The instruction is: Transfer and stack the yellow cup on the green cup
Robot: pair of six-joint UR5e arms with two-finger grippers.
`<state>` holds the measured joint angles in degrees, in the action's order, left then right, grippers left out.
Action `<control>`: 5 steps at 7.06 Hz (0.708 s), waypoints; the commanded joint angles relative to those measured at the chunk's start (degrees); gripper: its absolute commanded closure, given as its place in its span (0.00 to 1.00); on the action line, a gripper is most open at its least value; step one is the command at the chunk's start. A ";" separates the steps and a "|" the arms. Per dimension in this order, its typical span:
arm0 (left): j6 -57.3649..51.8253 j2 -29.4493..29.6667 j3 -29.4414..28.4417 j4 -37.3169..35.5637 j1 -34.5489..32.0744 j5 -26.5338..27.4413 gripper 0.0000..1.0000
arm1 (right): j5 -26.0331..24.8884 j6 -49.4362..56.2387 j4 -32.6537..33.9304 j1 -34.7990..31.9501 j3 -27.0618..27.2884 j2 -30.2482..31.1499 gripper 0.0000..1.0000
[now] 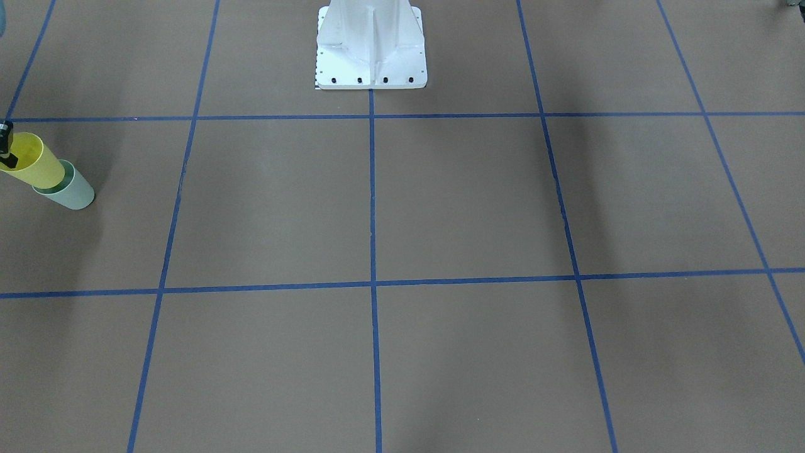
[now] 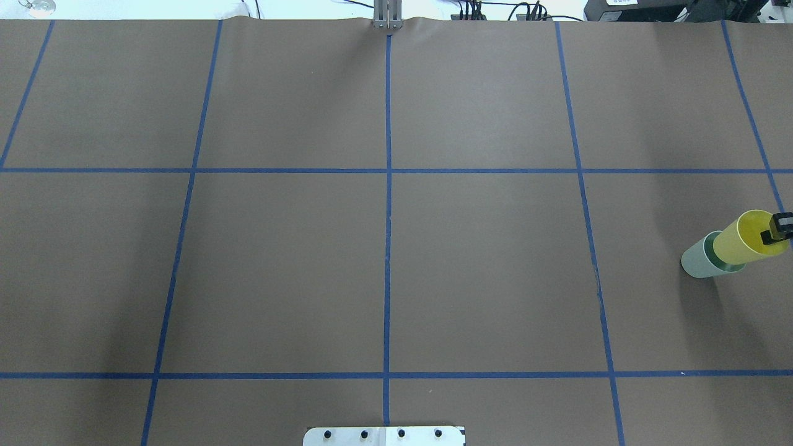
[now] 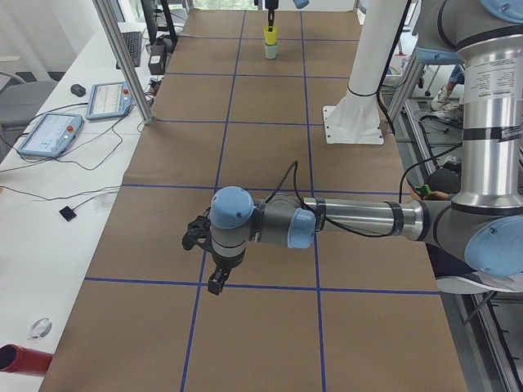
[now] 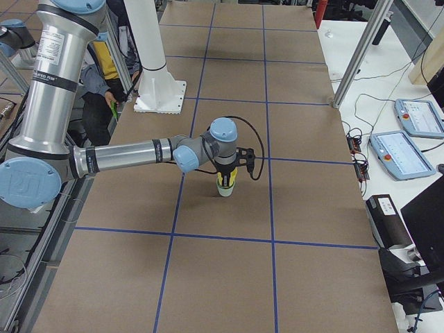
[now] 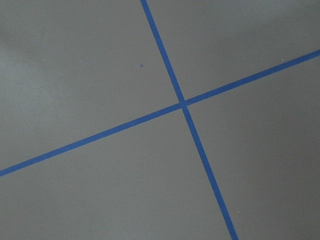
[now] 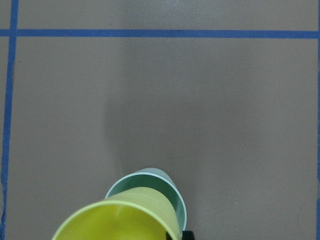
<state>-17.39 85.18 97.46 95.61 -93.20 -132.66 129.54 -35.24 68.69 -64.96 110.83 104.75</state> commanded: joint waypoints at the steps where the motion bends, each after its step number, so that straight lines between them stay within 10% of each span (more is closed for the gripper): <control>1: -0.01 -0.01 0.01 0.01 0.03 0.03 0.00 | 0.36 -0.09 -1.10 0.09 -0.96 -0.16 1.00; 5: -0.01 -0.36 -0.17 0.01 0.03 0.03 0.00 | 0.36 -0.36 -1.36 1.06 -0.96 -0.24 1.00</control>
<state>-17.40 85.06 97.39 95.62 -93.17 -132.63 129.90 -35.44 67.45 -64.27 109.93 104.52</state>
